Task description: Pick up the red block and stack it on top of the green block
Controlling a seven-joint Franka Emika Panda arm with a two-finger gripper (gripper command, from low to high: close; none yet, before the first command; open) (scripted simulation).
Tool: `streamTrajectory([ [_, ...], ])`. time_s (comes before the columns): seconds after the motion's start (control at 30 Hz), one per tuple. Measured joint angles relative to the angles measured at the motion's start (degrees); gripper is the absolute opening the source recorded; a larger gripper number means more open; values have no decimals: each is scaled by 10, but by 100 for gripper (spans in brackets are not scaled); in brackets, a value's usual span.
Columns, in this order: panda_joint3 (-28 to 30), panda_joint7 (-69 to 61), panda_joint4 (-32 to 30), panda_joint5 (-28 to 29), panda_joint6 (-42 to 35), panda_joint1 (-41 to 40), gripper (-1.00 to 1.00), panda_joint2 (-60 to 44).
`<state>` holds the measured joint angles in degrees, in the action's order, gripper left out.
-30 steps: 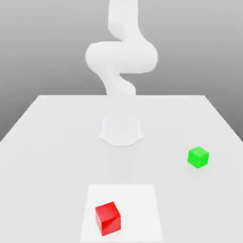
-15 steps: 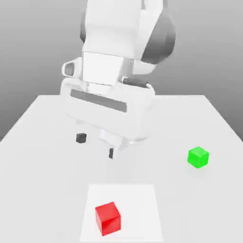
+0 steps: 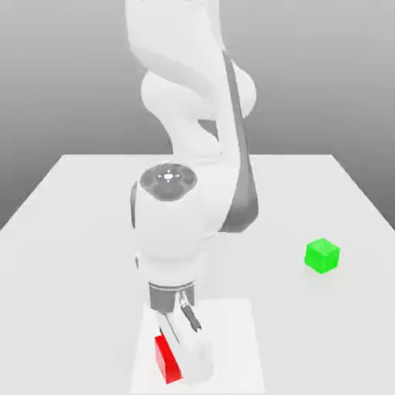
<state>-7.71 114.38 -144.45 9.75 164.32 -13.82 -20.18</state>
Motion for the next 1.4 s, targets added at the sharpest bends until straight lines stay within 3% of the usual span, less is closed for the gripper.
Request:
streamTrajectory([
  [0.17,1,-1,0,-2,-1,1,-100,2],
  [0.37,-38,-21,-22,-60,-87,-10,-100,111],
  [0.6,-121,177,-82,-148,-128,142,-100,217],
  [0.93,-251,471,-181,-281,-149,285,-100,344],
  [1.0,-326,505,-200,-342,-154,277,-100,376],
  [1.4,-327,508,-200,-338,-148,276,-100,376],
])
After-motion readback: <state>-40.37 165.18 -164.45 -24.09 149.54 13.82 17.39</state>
